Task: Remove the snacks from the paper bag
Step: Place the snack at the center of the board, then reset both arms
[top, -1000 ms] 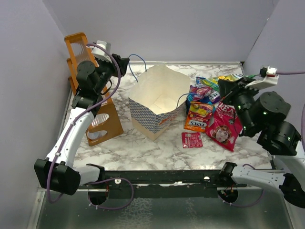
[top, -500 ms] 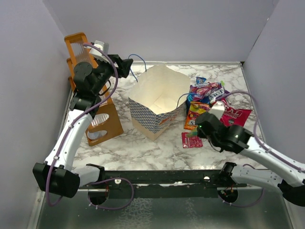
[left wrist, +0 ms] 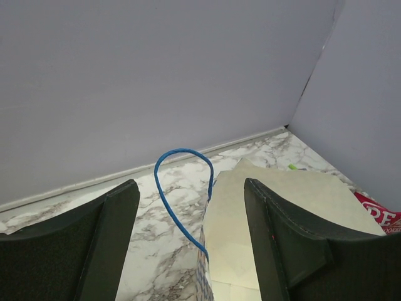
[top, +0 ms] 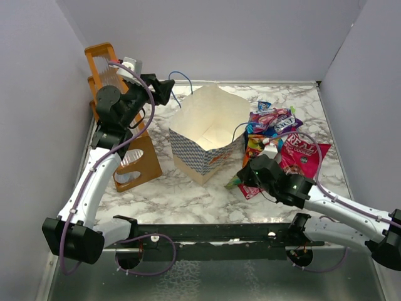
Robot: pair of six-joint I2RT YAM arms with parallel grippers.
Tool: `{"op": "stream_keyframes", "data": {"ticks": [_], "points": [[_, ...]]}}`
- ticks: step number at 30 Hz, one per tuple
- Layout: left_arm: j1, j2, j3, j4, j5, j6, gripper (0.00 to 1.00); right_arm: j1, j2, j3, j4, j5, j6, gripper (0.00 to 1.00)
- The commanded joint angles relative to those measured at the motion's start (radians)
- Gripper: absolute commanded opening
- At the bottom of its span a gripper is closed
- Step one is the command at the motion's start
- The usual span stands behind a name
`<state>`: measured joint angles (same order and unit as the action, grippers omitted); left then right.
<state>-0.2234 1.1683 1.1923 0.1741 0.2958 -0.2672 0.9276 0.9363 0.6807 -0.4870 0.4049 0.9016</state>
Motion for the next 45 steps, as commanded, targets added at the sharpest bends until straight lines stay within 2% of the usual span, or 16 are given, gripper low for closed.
{"op": "stream_keyframes", "data": {"ticks": [1, 2, 5, 7, 10, 13, 16, 21, 23, 27, 32, 36, 40, 45], "points": [[0.005, -0.028, -0.001, 0.044, 0.023, -0.005, 0.71, -0.001, -0.097, -0.081, -0.006, 0.002, 0.108, 0.17], [0.004, -0.028, -0.002, 0.047, 0.027, -0.009, 0.71, -0.001, -0.125, -0.095, -0.035, 0.004, 0.134, 0.22], [0.006, -0.023, -0.004, 0.054, 0.036, -0.014, 0.71, -0.001, -0.224, -0.111, -0.107, -0.018, 0.169, 0.56], [0.006, -0.019, -0.005, 0.054, 0.041, -0.015, 0.71, -0.001, -0.309, -0.094, -0.124, -0.033, 0.157, 0.75], [0.004, -0.019, -0.005, 0.060, 0.057, -0.017, 0.71, -0.001, -0.429, -0.032, -0.148, 0.006, 0.090, 0.89], [0.001, -0.029, -0.021, 0.077, 0.077, -0.021, 0.72, -0.001, -0.464, 0.050, -0.180, 0.065, -0.001, 1.00], [-0.050, -0.057, -0.053, 0.095, 0.049, 0.004, 0.78, -0.001, -0.394, 0.160, -0.241, 0.128, -0.088, 1.00], [-0.263, -0.130, -0.014, -0.015, -0.028, 0.173, 0.83, -0.001, -0.214, 0.432, -0.357, 0.207, -0.233, 1.00], [-0.275, -0.165, 0.053, -0.096, 0.001, 0.168, 0.84, -0.001, -0.173, 0.527, -0.360, 0.236, -0.321, 1.00], [-0.275, -0.252, 0.206, -0.281, -0.055, 0.112, 0.85, -0.001, -0.107, 0.742, -0.311, 0.294, -0.542, 0.99], [-0.275, -0.391, 0.199, -0.325, -0.142, 0.040, 0.89, -0.001, -0.047, 0.969, -0.207, 0.231, -0.731, 0.99], [-0.275, -0.438, 0.234, -0.427, -0.228, 0.055, 0.89, -0.001, -0.059, 1.041, -0.147, 0.128, -0.777, 0.99], [-0.275, -0.481, 0.236, -0.472, -0.302, 0.072, 0.89, -0.001, -0.115, 1.022, -0.103, 0.053, -0.755, 0.99], [-0.275, -0.492, 0.258, -0.506, -0.345, 0.099, 0.89, -0.001, -0.172, 0.968, -0.059, 0.035, -0.733, 0.99]]}}
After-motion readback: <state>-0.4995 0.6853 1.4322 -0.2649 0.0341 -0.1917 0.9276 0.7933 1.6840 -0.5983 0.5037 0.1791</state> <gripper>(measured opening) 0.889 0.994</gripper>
